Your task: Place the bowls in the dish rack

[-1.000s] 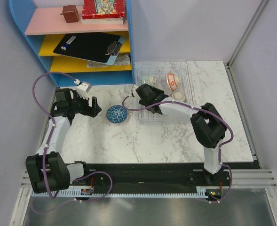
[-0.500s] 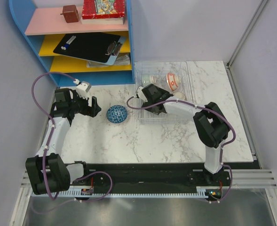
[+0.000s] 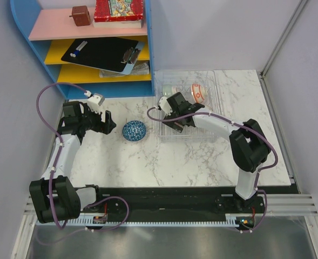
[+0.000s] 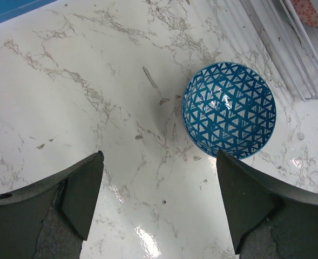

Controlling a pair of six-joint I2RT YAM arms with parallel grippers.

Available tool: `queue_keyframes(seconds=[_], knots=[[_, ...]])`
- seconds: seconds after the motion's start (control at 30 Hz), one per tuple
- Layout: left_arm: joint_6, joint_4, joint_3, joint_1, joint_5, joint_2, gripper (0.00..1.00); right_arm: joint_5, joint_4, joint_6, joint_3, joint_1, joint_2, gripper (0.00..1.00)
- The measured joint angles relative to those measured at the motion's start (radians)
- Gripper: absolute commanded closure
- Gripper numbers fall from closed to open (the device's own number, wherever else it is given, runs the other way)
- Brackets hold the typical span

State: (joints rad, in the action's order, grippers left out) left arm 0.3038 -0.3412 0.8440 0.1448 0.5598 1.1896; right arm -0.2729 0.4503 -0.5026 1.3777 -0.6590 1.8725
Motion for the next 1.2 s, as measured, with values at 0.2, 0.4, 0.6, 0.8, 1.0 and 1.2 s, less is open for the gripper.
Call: queue_keyframes(seconds=[0.2,0.4,0.6,0.8,1.0,1.2], knots=[[0.000,0.000,0.000,0.000,0.000,0.000,0.09,-0.006,0.014,0.037,0.043,0.008,-0.028,0.02],[0.000,0.000,0.000,0.000,0.001,0.000,0.09,-0.175,-0.017,0.043,0.068,0.038,-0.030,0.02],[0.000,0.000,0.000,0.000,0.007,0.000,0.09,-0.322,-0.063,0.044,0.068,0.061,-0.019,0.02],[0.000,0.000,0.000,0.000,0.018,0.000,0.09,-0.364,-0.102,0.064,0.068,0.061,0.038,0.02],[0.000,0.000,0.000,0.000,0.020,0.000,0.09,-0.350,-0.105,0.098,0.068,0.060,0.064,0.03],[0.000,0.000,0.000,0.000,0.023,0.000,0.09,-0.298,-0.107,0.131,0.068,0.057,0.064,0.03]])
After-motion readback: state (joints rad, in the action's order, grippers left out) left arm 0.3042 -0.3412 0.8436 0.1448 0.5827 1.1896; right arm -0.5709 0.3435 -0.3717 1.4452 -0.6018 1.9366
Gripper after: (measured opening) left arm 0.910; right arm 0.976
